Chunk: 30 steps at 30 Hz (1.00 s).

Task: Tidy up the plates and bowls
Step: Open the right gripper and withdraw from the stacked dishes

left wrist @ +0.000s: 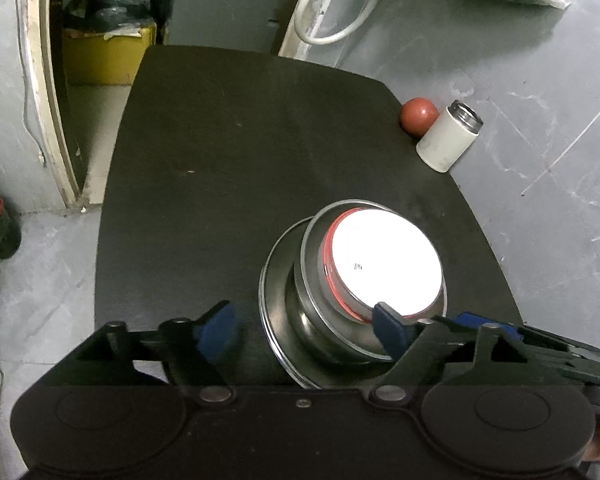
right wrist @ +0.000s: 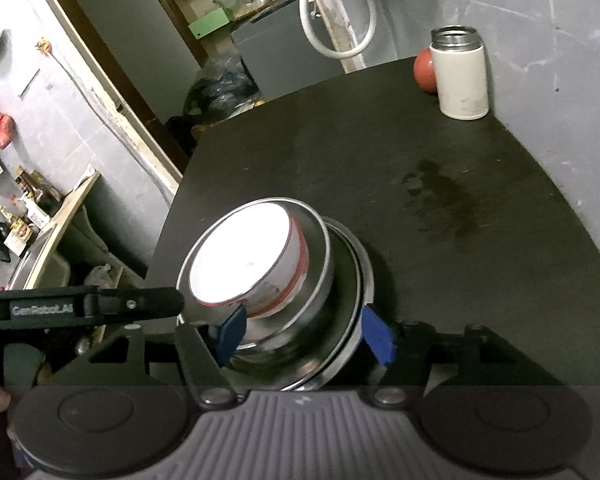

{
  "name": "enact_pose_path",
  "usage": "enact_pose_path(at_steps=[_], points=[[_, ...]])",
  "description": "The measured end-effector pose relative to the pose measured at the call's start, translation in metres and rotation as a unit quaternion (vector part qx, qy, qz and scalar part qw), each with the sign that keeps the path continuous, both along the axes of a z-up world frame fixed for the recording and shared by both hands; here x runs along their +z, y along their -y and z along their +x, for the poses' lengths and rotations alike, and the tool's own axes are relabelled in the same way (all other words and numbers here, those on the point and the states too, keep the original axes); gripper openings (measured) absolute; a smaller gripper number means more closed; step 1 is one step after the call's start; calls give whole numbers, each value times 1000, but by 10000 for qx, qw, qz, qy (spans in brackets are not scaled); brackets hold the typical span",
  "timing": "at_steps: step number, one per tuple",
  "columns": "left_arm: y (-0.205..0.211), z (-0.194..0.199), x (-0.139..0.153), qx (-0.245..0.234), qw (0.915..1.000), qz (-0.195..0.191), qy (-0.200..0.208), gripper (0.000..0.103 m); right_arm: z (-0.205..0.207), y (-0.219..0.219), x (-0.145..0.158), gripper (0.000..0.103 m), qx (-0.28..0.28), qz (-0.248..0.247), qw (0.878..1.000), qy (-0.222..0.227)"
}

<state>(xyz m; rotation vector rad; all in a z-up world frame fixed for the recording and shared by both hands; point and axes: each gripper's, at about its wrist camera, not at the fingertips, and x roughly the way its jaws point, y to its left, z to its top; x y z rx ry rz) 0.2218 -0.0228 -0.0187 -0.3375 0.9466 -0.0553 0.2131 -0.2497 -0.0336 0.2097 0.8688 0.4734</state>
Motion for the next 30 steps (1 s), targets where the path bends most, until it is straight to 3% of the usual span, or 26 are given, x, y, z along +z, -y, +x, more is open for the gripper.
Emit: enact_pose_path(at_steps=[10, 18, 30], points=[[-1, -23, 9, 225, 9989, 122, 392, 102, -21, 10, 12, 92, -285, 60, 9989, 368], [-8, -32, 12, 222, 9982, 272, 477, 102, -39, 7, 21, 102, -523, 25, 9965, 656], [-20, -63, 29, 59, 9954, 370, 883, 102, -77, -5, 40, 103, -1015, 57, 9889, 1081]])
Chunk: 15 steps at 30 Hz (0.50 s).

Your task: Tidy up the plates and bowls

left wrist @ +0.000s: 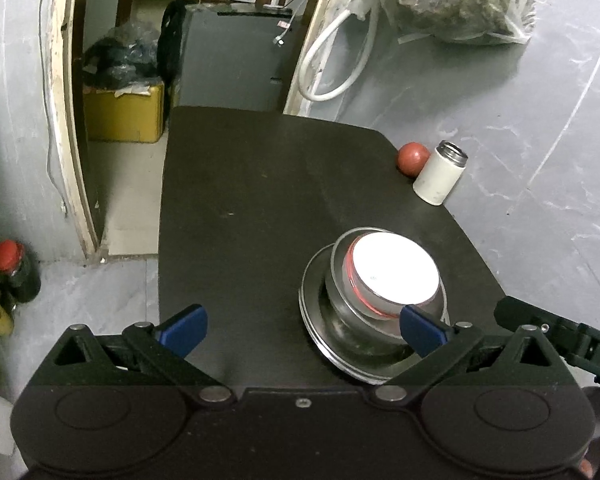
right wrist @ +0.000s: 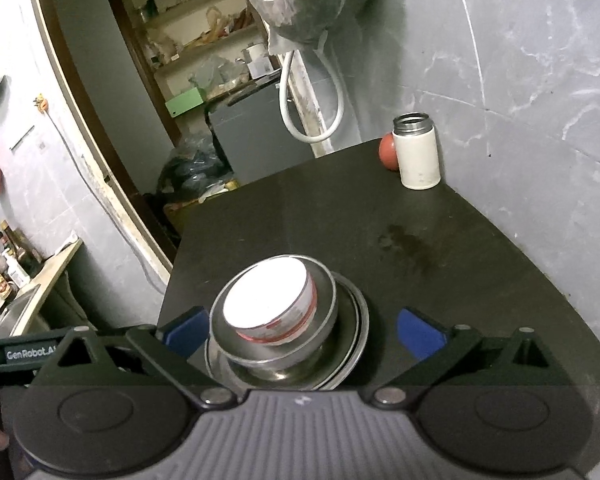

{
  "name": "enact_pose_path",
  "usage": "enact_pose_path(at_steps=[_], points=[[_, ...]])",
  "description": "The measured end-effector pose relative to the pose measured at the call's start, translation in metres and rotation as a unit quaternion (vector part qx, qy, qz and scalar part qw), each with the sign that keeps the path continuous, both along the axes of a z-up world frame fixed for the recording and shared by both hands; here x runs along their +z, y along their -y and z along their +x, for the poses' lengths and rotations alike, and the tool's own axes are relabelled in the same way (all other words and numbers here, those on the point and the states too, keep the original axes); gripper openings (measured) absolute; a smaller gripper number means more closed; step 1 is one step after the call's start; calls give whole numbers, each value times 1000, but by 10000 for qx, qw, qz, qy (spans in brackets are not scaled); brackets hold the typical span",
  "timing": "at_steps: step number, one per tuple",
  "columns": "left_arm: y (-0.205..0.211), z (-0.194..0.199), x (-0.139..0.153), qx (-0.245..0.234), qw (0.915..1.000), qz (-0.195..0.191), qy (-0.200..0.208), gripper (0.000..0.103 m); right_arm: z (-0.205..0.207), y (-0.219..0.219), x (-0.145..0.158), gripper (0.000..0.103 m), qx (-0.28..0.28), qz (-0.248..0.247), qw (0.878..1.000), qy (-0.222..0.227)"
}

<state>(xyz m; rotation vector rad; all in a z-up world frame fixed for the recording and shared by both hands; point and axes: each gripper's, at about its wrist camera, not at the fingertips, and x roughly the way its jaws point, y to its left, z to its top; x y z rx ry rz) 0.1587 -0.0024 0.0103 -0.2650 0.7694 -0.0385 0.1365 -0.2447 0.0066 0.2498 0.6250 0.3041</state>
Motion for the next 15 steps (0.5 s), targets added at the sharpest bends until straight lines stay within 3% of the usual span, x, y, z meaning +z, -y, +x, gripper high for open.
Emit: enact_pose_path(at_steps=[15], points=[[-11, -51, 12, -92, 9995, 109, 286, 102, -57, -17, 8, 103, -210, -67, 9994, 262]])
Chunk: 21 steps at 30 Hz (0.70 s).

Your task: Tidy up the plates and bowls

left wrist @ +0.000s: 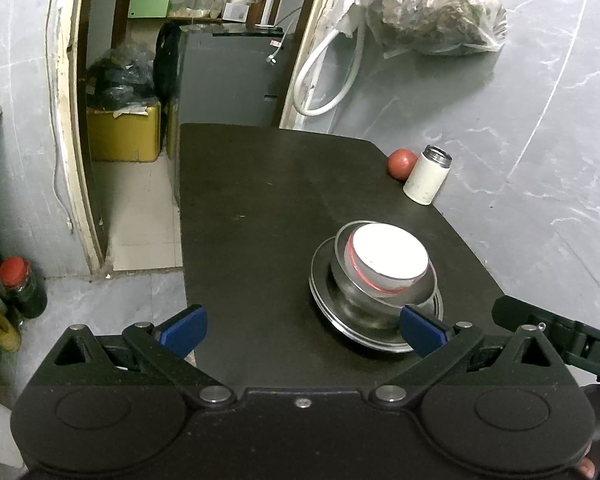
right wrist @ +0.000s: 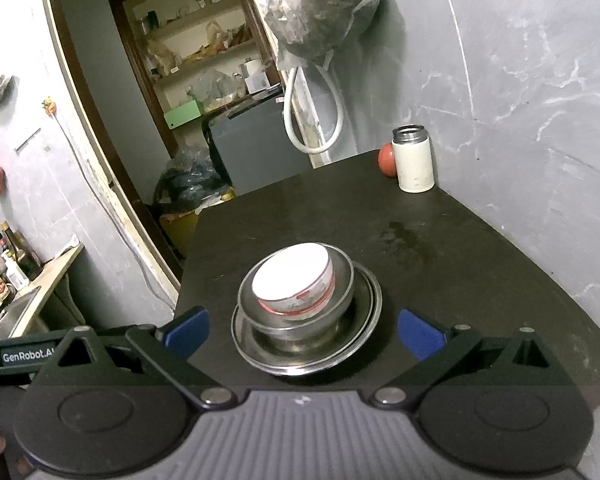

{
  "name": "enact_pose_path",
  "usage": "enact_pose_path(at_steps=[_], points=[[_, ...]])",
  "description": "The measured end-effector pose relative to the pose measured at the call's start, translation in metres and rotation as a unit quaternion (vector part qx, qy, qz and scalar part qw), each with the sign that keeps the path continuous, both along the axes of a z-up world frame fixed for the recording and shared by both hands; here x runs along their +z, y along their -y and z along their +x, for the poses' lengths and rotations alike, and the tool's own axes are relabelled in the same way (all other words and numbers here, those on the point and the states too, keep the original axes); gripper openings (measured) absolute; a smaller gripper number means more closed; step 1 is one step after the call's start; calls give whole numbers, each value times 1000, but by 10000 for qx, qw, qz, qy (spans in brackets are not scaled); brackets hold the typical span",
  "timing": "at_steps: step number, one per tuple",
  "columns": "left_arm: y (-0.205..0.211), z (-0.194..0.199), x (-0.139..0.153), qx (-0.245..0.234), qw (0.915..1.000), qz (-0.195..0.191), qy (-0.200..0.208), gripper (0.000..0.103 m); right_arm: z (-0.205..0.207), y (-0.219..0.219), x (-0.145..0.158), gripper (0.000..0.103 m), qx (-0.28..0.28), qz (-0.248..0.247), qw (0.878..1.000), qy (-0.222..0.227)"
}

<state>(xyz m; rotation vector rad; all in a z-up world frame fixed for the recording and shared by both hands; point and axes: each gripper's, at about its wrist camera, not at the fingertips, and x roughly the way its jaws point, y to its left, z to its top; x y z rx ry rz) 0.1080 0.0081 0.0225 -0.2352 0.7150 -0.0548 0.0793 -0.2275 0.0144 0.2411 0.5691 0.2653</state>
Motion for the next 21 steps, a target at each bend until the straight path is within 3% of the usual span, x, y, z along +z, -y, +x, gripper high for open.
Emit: enact_pose_path(at_steps=[21], points=[[-5, -54, -6, -77, 9998, -124, 116, 102, -62, -2, 1, 103, -347, -256, 9990, 127]])
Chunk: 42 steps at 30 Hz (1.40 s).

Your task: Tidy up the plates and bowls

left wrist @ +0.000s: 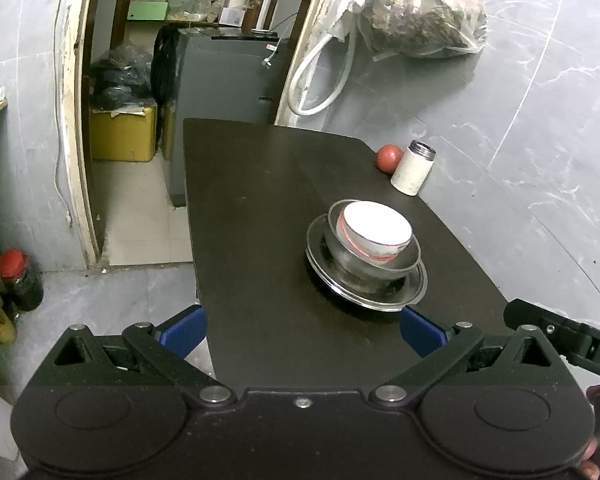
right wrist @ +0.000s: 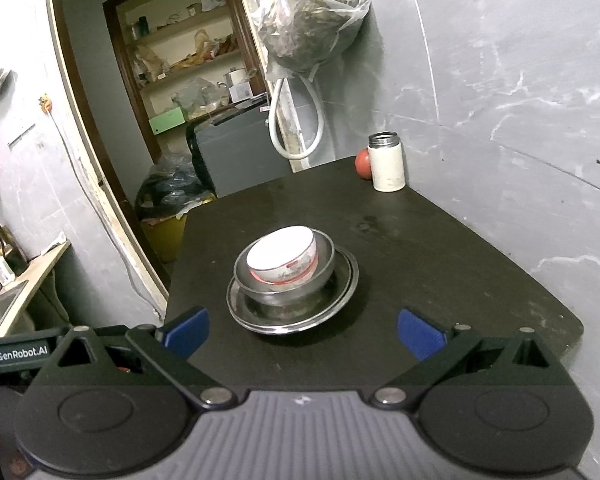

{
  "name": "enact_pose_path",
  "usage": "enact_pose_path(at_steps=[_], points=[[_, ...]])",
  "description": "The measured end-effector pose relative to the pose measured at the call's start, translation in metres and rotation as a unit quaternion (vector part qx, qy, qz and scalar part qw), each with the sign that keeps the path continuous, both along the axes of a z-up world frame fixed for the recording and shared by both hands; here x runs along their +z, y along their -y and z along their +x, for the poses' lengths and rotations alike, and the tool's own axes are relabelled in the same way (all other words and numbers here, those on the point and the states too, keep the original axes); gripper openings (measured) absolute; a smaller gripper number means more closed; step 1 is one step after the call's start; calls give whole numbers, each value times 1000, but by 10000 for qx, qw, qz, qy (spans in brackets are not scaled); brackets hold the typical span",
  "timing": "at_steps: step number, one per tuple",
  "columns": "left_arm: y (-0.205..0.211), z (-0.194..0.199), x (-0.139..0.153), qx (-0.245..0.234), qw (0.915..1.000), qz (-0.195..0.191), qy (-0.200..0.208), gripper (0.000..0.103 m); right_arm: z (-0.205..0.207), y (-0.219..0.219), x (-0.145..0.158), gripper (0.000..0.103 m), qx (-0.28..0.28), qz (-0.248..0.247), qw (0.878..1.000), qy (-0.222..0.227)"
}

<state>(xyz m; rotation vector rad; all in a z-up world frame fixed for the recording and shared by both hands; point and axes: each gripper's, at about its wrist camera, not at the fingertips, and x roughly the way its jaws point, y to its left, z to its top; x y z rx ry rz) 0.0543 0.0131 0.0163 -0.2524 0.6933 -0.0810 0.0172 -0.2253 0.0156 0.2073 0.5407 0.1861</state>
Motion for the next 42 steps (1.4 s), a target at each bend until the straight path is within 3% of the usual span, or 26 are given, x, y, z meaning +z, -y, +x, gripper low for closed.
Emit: enact_pose_path(at_steps=[18, 27, 42], points=[[6, -39, -21, -114, 9998, 106, 117, 102, -40, 8, -19, 103, -195, -99, 9997, -119], [1, -56, -26, -161, 9990, 380, 159, 102, -46, -1, -29, 103, -3, -139, 9995, -274], [-5, -62, -28, -95, 9990, 421, 142, 102, -46, -7, -32, 103, 94, -234, 9989, -405]])
